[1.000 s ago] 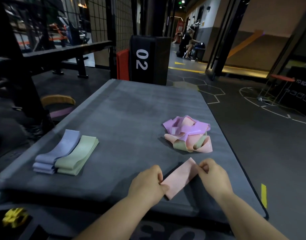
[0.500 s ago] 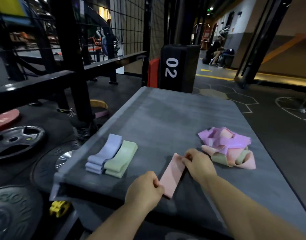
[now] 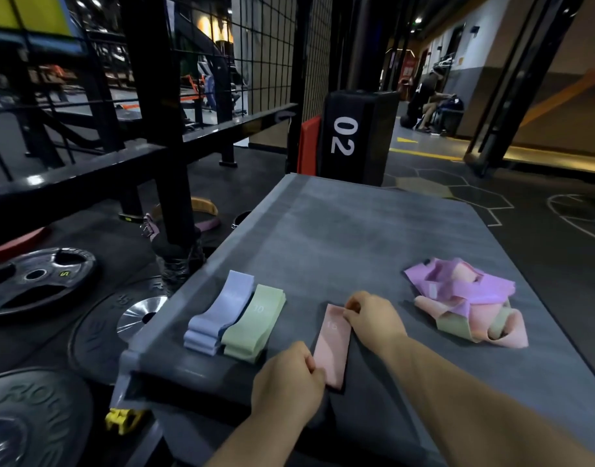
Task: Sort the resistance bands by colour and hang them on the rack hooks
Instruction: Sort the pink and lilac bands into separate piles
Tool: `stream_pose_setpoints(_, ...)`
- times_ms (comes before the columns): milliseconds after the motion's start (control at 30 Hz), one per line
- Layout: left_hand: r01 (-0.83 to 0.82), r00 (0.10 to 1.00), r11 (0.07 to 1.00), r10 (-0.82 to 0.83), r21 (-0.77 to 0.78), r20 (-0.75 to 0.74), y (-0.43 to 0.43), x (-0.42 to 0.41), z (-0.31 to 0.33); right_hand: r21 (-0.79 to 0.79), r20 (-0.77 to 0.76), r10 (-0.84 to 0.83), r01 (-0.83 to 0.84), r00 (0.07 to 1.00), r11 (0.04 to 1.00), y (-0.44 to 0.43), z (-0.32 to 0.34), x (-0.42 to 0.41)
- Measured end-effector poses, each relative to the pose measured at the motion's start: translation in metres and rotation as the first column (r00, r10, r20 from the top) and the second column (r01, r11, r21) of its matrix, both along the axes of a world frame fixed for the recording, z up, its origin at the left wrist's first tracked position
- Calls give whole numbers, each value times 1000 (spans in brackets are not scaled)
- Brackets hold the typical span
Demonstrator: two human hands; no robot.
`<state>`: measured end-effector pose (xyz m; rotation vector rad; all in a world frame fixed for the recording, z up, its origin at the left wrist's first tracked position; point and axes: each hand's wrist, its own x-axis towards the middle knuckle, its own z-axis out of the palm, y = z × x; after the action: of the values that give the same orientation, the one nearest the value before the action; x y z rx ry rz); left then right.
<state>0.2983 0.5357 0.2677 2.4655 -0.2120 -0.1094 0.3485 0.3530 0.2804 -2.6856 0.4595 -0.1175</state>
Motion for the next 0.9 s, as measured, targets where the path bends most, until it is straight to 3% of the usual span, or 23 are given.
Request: stream_pose_setpoints(900, 55, 998, 995, -58, 82, 30, 3, -5, 6, 59, 76, -27, 22, 997, 998, 9, -11, 2)
